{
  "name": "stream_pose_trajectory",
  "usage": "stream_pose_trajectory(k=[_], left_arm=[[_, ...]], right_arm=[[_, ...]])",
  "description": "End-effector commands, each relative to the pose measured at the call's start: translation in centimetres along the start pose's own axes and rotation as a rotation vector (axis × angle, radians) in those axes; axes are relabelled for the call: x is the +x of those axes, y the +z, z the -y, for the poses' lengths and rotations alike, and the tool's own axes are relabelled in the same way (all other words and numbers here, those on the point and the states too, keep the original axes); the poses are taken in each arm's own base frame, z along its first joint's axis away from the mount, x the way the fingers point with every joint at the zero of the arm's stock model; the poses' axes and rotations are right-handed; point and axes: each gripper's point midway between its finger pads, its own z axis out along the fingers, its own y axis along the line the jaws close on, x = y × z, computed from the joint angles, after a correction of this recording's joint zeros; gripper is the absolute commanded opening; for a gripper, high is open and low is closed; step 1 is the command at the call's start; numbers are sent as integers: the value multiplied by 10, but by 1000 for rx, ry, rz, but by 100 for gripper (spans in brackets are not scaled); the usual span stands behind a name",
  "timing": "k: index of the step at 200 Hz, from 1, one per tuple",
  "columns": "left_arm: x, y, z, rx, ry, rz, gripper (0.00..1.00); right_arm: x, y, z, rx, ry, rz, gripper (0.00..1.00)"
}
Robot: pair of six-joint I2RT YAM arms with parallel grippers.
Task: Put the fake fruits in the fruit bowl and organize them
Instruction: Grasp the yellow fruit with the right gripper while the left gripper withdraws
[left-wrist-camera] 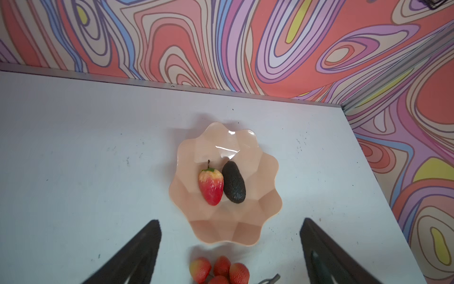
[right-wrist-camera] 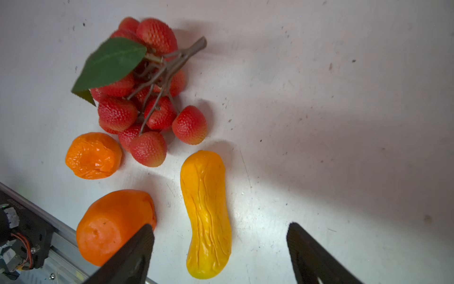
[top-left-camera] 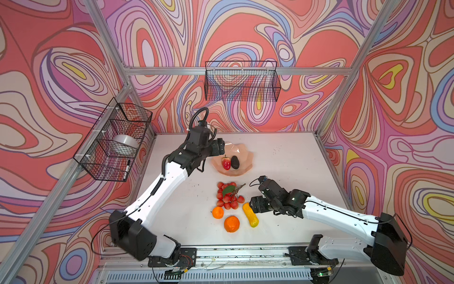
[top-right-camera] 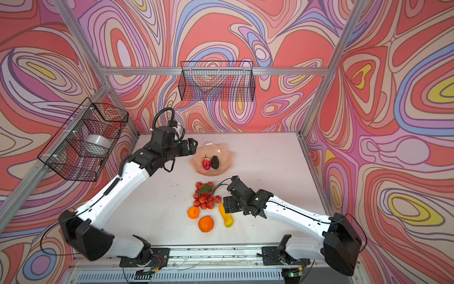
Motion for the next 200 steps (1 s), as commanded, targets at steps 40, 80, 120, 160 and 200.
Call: stream_pose_trajectory(k=[40, 80, 120, 160, 200], left_arm=[[104, -81, -94, -157, -124, 62, 99], [130, -113, -128, -231, -164, 121, 100], [144, -97, -127, -229, -168, 65, 100], [151, -80, -118, -203, -171, -3, 100], [153, -82, -112, -164, -154, -18, 100]], right_arm=[[30, 46, -15, 79, 58, -66, 82], [38, 51, -3, 144, 88, -67, 62], [31, 21, 8, 147, 145, 8, 34], [1, -21, 5, 142, 157, 116, 28], [-80, -57, -21, 102, 87, 261, 29]])
